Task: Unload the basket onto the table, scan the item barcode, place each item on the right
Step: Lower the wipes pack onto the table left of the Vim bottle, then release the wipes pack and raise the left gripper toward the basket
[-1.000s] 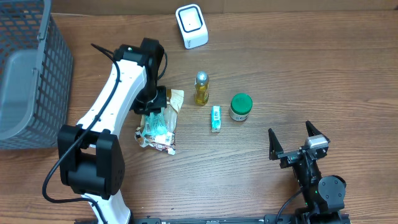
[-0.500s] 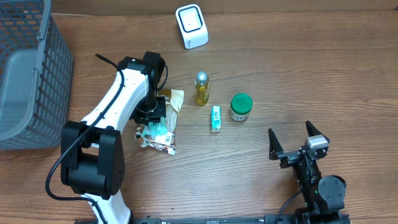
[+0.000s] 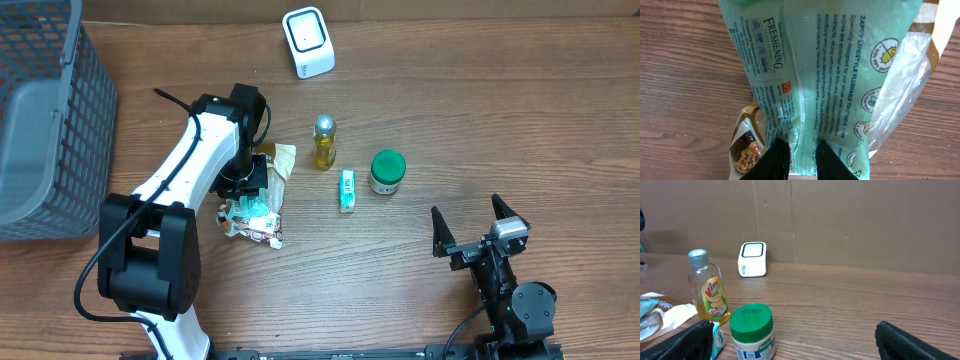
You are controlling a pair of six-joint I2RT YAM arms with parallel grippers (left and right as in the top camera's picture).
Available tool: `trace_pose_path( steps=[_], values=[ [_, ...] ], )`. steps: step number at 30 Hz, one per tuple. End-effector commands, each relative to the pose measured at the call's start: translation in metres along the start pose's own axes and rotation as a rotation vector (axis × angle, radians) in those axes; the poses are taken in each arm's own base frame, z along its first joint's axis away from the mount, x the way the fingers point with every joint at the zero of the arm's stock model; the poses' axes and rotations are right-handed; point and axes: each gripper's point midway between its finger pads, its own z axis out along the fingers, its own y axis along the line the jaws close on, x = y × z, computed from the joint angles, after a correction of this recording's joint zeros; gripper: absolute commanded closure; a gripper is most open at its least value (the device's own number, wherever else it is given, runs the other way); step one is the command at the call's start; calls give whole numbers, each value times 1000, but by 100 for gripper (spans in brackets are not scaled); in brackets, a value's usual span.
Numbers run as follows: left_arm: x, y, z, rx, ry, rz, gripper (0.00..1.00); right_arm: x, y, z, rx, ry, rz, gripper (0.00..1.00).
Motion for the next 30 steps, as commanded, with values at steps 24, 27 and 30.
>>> trace_pose_path(
  steps=[24,27,30],
  values=[
    [-55,-12,-115,127,-237,-7,32,3,-2,0,12,-1,-5,0],
    [-84,5,-142,113,-368,-56,32,3,-2,0,12,-1,-5,0],
    [-101,26,-144,84,-423,-110,20,3,-2,0,13,-1,-5,0]
  ],
)
